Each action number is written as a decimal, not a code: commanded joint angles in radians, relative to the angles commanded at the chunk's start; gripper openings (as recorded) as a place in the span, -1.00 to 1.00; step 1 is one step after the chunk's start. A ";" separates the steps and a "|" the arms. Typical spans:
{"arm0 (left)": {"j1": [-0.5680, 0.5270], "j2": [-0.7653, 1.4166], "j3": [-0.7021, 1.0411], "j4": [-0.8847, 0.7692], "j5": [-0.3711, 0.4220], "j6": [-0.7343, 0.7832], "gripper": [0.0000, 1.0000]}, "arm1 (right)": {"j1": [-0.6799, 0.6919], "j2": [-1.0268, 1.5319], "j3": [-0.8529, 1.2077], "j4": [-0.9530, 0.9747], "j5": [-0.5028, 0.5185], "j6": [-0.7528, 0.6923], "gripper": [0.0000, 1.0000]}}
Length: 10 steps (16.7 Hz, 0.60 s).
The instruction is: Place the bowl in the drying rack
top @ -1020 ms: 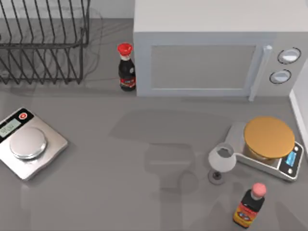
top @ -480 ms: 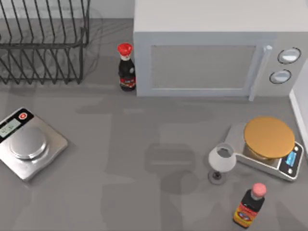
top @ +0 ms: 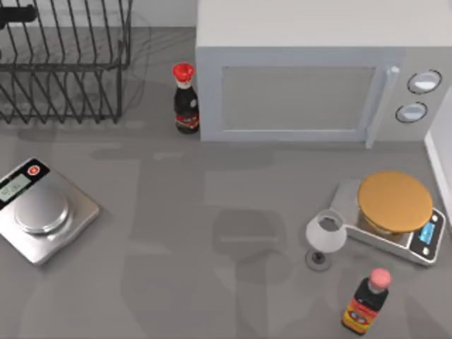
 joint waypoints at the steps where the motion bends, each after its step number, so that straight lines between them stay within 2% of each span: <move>1: 0.000 0.000 0.000 0.000 0.000 0.000 -1.00 | 0.000 0.000 0.000 0.000 0.000 0.000 1.00; 10: 0.000 0.000 0.000 0.000 0.000 0.000 0.36 | 0.000 0.000 0.000 0.000 0.000 0.000 1.00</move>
